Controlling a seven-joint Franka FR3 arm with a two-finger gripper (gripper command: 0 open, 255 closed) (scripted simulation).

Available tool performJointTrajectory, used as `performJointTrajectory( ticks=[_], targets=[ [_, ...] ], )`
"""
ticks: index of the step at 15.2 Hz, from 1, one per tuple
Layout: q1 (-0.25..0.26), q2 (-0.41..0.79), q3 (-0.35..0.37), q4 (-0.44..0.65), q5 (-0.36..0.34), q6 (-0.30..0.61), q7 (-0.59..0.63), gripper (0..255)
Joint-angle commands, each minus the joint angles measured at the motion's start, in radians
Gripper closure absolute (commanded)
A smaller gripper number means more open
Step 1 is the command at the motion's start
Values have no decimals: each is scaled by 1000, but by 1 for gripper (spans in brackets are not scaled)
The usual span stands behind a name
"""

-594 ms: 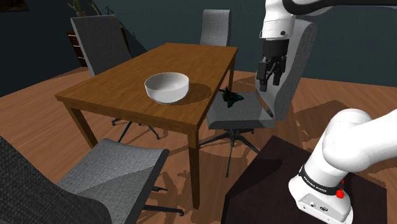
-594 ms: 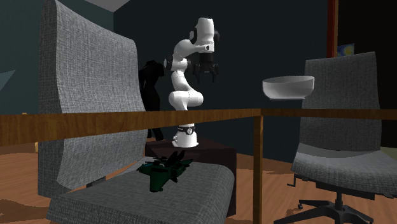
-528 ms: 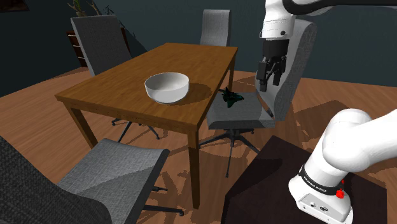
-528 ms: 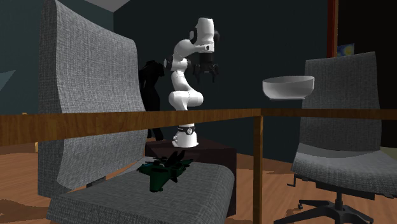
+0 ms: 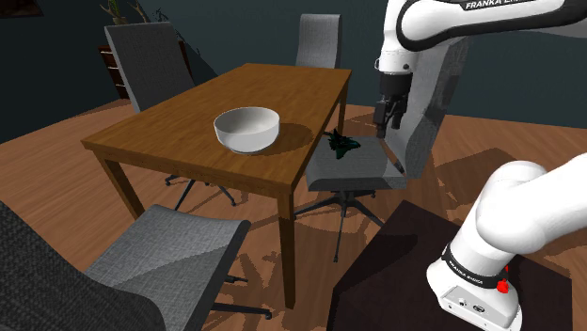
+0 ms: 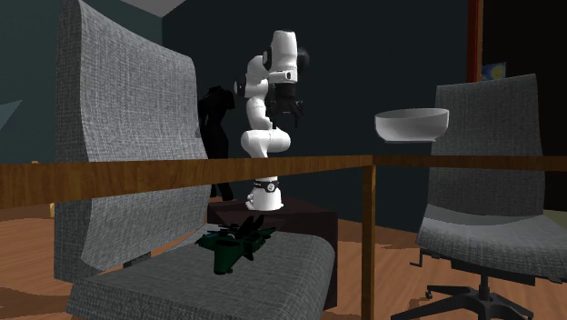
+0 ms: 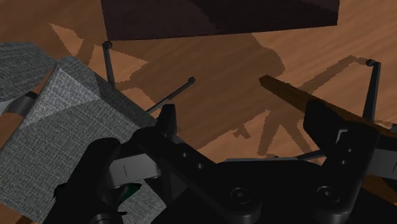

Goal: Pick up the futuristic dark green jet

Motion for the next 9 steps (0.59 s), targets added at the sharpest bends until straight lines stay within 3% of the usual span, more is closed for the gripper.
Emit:
performJointTrajectory(
  ticks=[1,9],
  targets=[
    [-7,35,-38,-3,-29,52,-61,0],
    [-5,261,-171,48,-75,277,-279,0]
  ],
)
